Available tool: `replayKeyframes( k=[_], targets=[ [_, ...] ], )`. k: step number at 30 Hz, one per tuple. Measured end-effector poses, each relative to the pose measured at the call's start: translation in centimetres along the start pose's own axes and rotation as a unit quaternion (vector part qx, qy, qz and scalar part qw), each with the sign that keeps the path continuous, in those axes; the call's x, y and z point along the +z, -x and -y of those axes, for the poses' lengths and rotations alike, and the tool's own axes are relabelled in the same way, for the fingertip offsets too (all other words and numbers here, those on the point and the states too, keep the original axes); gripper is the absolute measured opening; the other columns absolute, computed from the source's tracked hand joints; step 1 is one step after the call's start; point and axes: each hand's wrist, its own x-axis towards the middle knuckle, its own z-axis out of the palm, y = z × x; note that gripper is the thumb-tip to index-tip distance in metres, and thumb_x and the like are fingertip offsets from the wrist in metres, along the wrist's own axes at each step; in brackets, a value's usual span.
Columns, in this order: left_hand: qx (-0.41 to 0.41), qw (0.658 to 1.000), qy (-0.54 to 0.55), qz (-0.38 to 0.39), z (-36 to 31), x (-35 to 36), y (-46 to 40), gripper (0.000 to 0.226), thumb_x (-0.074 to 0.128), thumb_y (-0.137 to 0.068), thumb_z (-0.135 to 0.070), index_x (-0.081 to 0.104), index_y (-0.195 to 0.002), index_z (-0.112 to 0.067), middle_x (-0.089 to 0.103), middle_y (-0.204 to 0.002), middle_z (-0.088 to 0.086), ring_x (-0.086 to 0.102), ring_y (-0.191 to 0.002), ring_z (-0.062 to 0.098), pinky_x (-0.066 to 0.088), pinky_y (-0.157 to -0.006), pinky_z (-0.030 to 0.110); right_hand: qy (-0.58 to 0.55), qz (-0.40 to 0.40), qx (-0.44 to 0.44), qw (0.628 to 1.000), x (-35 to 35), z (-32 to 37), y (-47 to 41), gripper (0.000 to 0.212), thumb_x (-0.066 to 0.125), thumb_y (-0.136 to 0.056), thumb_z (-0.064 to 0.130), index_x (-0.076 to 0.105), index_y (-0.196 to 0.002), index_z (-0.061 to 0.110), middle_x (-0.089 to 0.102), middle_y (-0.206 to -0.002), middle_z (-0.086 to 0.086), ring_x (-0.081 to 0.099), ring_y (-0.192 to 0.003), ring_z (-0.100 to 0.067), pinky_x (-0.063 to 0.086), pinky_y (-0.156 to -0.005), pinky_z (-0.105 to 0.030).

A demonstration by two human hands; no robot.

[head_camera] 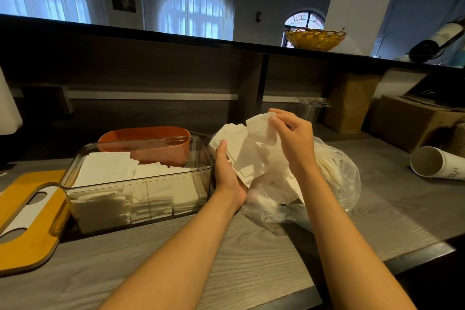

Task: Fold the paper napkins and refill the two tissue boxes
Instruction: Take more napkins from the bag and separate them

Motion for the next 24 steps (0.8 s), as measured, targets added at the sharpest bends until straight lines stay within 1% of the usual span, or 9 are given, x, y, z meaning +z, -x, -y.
replayKeyframes(
  k=[3,5,7,8,10,13,17,20,24],
  targets=[
    [0.007,1.000,-0.005,-0.004,0.0,0.0,-0.1,0.053,0.041,-0.098,-0.059,0.065,-0.130,-0.023,0.072,-0.120,0.012,0.066,-0.110,0.034,0.054,-0.090,0.045,-0.062,-0.004,0.025,0.998,0.0,0.8,0.2,0.021,0.054,-0.101,0.018,0.068,-0.086,0.022,0.066,-0.080,0.011,0.063,-0.077,-0.001,0.054,-0.070,-0.017],
    [0.015,1.000,-0.012,-0.007,0.2,0.0,-0.2,0.055,0.041,-0.098,-0.061,0.063,-0.133,-0.024,0.072,-0.121,0.011,0.066,-0.111,0.033,0.053,-0.092,0.045,-0.104,-0.004,0.050,0.993,0.2,1.2,0.4,0.019,0.053,-0.102,0.021,0.067,-0.089,0.022,0.066,-0.078,0.014,0.064,-0.076,-0.003,0.056,-0.069,-0.021],
    [0.028,0.999,-0.021,-0.009,0.4,-0.1,-0.4,0.057,0.040,-0.098,-0.062,0.060,-0.136,-0.025,0.072,-0.121,0.009,0.066,-0.112,0.031,0.054,-0.093,0.045,-0.125,0.009,0.070,0.990,0.7,1.4,0.6,0.017,0.053,-0.102,0.022,0.067,-0.092,0.023,0.067,-0.084,0.008,0.067,-0.079,-0.010,0.058,-0.072,-0.026],
    [0.029,0.999,-0.024,-0.008,0.4,-0.2,-0.4,0.058,0.039,-0.097,-0.063,0.060,-0.136,-0.026,0.072,-0.121,0.009,0.067,-0.111,0.030,0.056,-0.091,0.044,-0.098,0.015,0.064,0.993,1.0,1.3,0.7,0.017,0.053,-0.102,0.022,0.066,-0.091,0.023,0.067,-0.086,0.006,0.067,-0.081,-0.011,0.057,-0.072,-0.026],
    [0.020,0.999,-0.025,-0.004,0.3,-0.1,-0.1,0.059,0.038,-0.097,-0.065,0.061,-0.134,-0.025,0.073,-0.118,0.011,0.069,-0.105,0.029,0.058,-0.083,0.042,0.016,0.026,0.017,0.999,1.8,0.6,1.1,0.018,0.052,-0.102,0.020,0.065,-0.089,0.021,0.064,-0.082,0.004,0.062,-0.077,-0.005,0.052,-0.069,-0.017],
    [0.017,0.999,-0.027,0.016,0.1,0.0,0.0,0.057,0.036,-0.098,-0.063,0.065,-0.128,-0.025,0.073,-0.118,0.012,0.069,-0.104,0.029,0.056,-0.087,0.044,0.108,0.037,0.010,0.993,3.2,-0.8,1.6,0.017,0.048,-0.103,0.020,0.062,-0.093,0.014,0.058,-0.079,0.008,0.054,-0.070,-0.002,0.042,-0.061,-0.012],
    [0.018,0.996,-0.079,0.023,0.2,0.3,0.2,0.036,0.048,-0.101,-0.044,0.061,-0.129,-0.026,0.072,-0.117,0.011,0.068,-0.105,0.029,0.057,-0.090,0.048,0.134,0.053,0.047,0.988,3.5,-1.8,1.7,0.017,0.044,-0.105,0.021,0.058,-0.098,0.014,0.054,-0.081,0.010,0.051,-0.072,-0.004,0.039,-0.062,-0.017],
    [0.028,0.993,-0.112,0.006,0.5,0.1,-0.3,0.033,0.054,-0.102,-0.029,0.054,-0.135,-0.026,0.070,-0.121,0.010,0.067,-0.108,0.031,0.059,-0.087,0.049,0.126,0.065,0.081,0.987,3.2,-1.9,1.3,0.021,0.040,-0.106,0.024,0.059,-0.104,0.014,0.054,-0.086,0.011,0.052,-0.079,-0.004,0.039,-0.067,-0.018],
    [0.023,0.996,-0.079,-0.018,0.4,-0.1,-0.7,0.029,0.050,-0.104,-0.029,0.055,-0.133,-0.028,0.070,-0.120,0.010,0.067,-0.109,0.034,0.055,-0.094,0.056,0.137,0.029,0.061,0.988,2.0,-1.2,0.7,0.017,0.051,-0.102,0.027,0.065,-0.106,0.018,0.061,-0.089,0.010,0.058,-0.083,-0.004,0.043,-0.068,-0.017]
  ],
)
